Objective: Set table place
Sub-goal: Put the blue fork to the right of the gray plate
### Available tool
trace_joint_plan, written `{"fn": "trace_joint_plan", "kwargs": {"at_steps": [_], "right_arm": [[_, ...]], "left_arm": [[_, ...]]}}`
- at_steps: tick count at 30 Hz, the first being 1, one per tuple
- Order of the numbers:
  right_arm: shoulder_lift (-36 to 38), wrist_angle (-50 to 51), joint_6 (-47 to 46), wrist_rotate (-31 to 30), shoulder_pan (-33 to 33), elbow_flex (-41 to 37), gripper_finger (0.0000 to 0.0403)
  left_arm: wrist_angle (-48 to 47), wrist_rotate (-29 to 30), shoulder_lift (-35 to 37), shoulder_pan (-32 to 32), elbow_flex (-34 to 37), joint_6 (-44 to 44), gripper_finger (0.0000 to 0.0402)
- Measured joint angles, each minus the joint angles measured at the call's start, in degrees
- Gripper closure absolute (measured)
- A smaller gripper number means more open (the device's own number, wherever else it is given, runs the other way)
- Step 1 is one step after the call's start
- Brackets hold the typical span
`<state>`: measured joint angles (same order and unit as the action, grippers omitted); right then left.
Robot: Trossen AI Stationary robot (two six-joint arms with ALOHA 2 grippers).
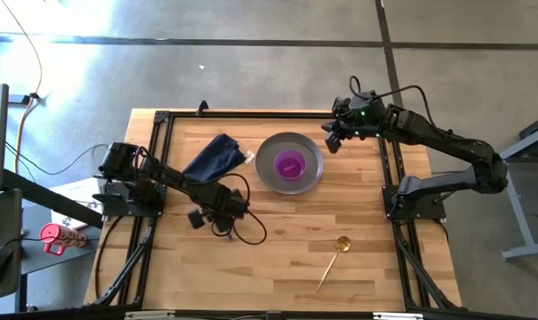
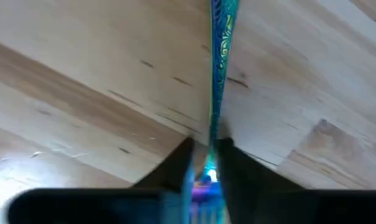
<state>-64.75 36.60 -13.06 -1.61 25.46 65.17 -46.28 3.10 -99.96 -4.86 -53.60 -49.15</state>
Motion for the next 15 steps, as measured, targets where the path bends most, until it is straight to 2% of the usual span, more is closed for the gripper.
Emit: {"fn": "trace_joint_plan", "kwargs": {"at_steps": [1,3,15], "right_arm": [[0.0,0.0,0.0,-0.5,-0.3,0.0,0.0403],[0.0,0.0,0.0,-1.5,-1.1,0.0,0.0403],[0.0,0.0,-1.1,-3.2,-2.4,0.0,0.0403]], "left_arm": [[0.3,0.3,0.0,0.0,0.0,0.6,0.0372],[0.6,0.4,0.0,0.0,0.0,2.3,0.039],[0.1,2.4,-0.3,-0.1,-1.2,10.7,0.0398]]}}
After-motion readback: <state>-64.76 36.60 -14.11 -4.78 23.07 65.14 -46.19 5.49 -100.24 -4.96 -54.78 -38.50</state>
